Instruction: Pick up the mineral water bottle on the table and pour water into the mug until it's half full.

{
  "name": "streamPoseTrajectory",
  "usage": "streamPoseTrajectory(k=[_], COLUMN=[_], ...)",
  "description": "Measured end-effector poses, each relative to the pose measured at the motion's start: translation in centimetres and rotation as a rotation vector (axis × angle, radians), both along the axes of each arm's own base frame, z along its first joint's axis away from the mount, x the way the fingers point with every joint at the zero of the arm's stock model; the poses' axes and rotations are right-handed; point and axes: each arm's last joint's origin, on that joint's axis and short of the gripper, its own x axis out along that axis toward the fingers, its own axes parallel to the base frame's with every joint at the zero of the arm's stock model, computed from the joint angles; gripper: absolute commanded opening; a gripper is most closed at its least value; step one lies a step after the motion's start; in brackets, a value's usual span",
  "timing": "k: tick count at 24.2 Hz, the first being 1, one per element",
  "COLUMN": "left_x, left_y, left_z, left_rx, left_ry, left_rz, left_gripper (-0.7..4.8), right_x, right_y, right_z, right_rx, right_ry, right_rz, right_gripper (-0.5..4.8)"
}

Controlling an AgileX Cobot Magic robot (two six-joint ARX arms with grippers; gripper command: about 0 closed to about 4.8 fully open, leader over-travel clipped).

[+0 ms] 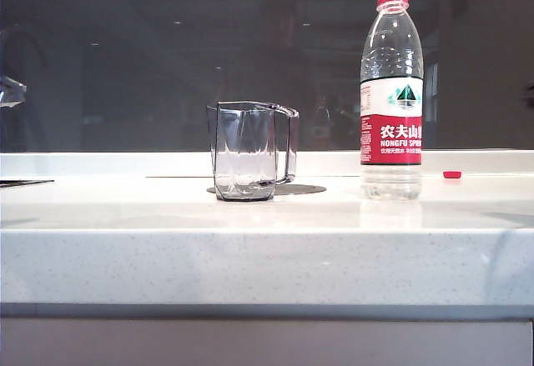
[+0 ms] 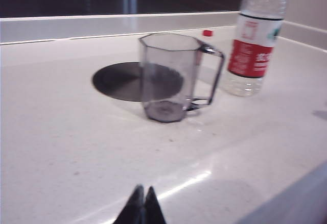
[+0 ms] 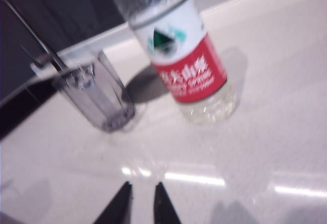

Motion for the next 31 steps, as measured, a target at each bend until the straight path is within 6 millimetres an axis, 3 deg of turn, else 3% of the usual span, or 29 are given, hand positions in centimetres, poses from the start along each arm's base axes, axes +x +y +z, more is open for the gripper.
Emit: streamPoseTrajectory(k=[1, 2, 5, 11, 18, 23, 31], left_x=[-0.1, -0.1, -0.3, -0.7, -0.8, -0.8, -0.8], left_y=[-0.1, -0.2, -0.4, -0.8, -1.0, -1.0, -1.0], left_z=[0.0, 0.0, 0.0, 0.0, 0.0, 0.0, 0.0], left_rx=[0.000, 0.000, 0.000, 0.000, 0.000, 0.000, 0.000], left_ry=[0.000, 0.000, 0.000, 0.000, 0.000, 0.000, 0.000], left_rz=[-0.011, -0.020, -0.057, -0.111, -0.127, -0.128, -0.128], left_gripper=[-0.04, -0.04, -0.04, -0.04, -0.04, -0.04, -0.04], right_x=[0.0, 0.0, 0.0, 1.7, 5.5, 9.6, 12.0], right_y=[0.4, 0.7, 2.2, 3.6, 5.0, 7.5, 8.5], right_z=[-0.1, -0.2, -0.5, 0.6, 0.8, 0.1, -1.2], right_rx=[-0.022, -0.043, -0.155, -0.273, -0.314, -0.349, -0.314], right_ry=[0.010, 0.021, 0.025, -0.140, -0.118, -0.123, -0.170], right_rz=[-0.004, -0.014, -0.038, -0.252, -0.235, -0.235, -0.306], right_gripper=[0.76, 1.17, 4.68, 4.79, 4.79, 4.79, 4.79])
